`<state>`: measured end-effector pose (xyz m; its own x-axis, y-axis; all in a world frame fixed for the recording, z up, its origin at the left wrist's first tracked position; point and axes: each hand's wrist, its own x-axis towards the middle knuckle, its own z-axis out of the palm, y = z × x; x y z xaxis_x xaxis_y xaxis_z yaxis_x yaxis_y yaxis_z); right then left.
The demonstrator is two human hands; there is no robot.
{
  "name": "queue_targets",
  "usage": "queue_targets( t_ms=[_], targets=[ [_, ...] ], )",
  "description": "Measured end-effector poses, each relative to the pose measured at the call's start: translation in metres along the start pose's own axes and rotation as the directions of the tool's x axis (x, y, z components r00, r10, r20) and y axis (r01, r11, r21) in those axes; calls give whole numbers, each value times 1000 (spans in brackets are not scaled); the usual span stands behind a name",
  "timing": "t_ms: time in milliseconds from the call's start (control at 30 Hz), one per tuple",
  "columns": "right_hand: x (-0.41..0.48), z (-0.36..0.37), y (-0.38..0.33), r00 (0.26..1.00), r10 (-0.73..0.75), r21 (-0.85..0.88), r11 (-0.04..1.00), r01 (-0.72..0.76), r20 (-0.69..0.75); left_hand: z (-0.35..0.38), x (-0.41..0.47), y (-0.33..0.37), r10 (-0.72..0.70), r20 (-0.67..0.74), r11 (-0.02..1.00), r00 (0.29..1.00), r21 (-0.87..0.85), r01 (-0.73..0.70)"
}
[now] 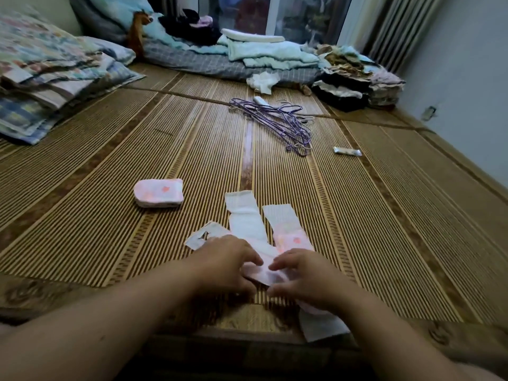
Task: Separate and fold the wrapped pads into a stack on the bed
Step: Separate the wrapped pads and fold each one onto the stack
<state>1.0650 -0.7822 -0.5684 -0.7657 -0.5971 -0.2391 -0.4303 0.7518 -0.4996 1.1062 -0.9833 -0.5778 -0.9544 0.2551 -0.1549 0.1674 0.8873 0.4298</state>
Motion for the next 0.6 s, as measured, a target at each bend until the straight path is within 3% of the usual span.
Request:
queue_targets(
  t_ms=[67,133,267,433,533,600],
  targets=[
    [0,12,-2,996,-70,-156,986,61,-56,4,0,1,-24,-59,999,998,-33,22],
    [3,21,-4,982,-97,-177,982,68,-161,7,1,1,-49,-123,997,991,-71,41],
    [6,21,-8,977,10,71,997,5,-211,10,-2,0,-120,-135,965,984,-250,83],
    [5,-3,-16,957,154,411,911,-41,-245,7,-9,-7,-181,-139,919,974,-377,117],
    [8,-21,-21,916,203,455,890,-25,-345,6,-9,-8,-191,-153,927,970,-352,127],
    [8,-28,-19,933,156,408,913,-11,-325,7,-7,-8,-181,-130,936,975,-327,130]
  ],
)
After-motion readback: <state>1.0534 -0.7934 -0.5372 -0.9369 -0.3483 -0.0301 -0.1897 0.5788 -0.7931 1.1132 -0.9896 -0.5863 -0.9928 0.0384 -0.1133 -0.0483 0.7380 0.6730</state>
